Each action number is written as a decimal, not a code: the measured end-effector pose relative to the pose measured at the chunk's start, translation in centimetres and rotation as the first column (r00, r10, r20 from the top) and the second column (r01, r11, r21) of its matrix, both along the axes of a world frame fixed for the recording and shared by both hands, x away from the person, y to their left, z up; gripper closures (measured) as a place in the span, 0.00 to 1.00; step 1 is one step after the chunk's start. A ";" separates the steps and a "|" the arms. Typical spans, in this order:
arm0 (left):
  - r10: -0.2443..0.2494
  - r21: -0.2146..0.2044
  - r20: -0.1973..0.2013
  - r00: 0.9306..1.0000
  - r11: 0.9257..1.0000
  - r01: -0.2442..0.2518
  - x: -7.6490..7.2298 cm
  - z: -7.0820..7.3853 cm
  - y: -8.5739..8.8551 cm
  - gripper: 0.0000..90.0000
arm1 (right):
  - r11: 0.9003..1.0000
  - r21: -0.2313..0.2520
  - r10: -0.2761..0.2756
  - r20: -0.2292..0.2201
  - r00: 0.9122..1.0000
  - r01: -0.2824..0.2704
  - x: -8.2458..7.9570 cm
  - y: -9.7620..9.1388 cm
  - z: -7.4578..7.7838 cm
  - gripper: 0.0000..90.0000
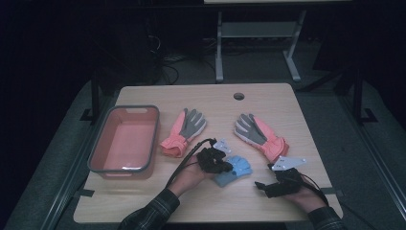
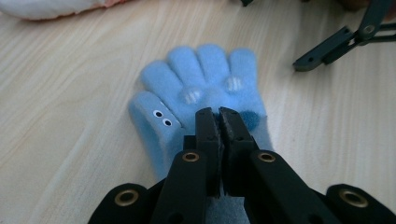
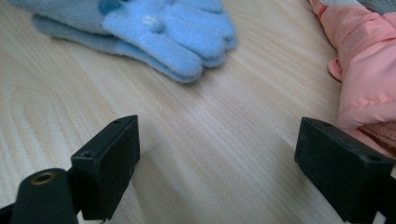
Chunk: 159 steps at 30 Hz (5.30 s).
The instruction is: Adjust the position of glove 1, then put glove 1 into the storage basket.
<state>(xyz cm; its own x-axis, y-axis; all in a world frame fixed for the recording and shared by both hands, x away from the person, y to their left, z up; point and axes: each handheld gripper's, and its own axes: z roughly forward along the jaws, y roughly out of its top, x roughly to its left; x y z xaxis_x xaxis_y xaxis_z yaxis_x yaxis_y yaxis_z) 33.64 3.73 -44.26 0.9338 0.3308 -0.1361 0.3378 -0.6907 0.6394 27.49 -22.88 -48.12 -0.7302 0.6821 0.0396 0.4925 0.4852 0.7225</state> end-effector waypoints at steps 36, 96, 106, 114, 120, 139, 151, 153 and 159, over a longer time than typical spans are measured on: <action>0.120 0.087 -0.024 0.993 0.989 -0.117 -0.4 -1.3 -0.1 0.22 | 1.000 0.000 0.000 0.001 1.000 0.000 0.0 0.0 0.0 0.15; 0.136 -0.076 -0.025 0.990 0.988 -0.137 0.7 5.5 5.6 0.88 | 1.000 0.002 -0.002 0.002 1.000 0.002 0.0 0.0 0.0 0.15; 0.190 -0.067 0.007 0.982 0.980 -0.189 1.3 7.7 8.5 0.88 | 1.000 0.001 -0.001 0.003 1.000 0.001 0.0 0.0 0.0 0.15; 0.258 -0.078 0.030 0.966 0.964 -0.255 1.9 9.2 12.0 0.88 | 1.000 0.002 -0.001 0.003 1.000 0.001 0.0 0.0 0.0 0.15; 0.323 -0.091 0.036 0.946 0.943 -0.319 2.5 10.1 14.9 0.88 | 1.000 0.002 -0.001 0.002 1.000 0.001 0.0 0.0 0.0 0.15; 0.533 -0.101 0.030 0.846 0.843 -0.528 2.9 9.9 24.2 0.88 | 1.000 0.000 0.000 0.001 1.000 0.000 0.0 0.0 0.0 0.15; 0.632 -0.052 0.005 0.775 0.774 -0.631 3.0 7.6 28.6 0.88 | 1.000 0.000 -0.002 0.001 1.000 0.002 0.0 0.0 0.0 0.15; 0.644 -0.043 -0.009 0.765 0.764 -0.644 3.2 7.0 29.1 0.88 | 1.000 -0.001 -0.003 0.001 1.000 0.003 0.0 0.0 0.0 0.15; 0.670 0.032 -0.046 0.741 0.743 -0.669 3.9 5.1 30.0 0.85 | 1.000 0.000 -0.004 0.000 1.000 0.004 0.0 0.0 0.0 0.15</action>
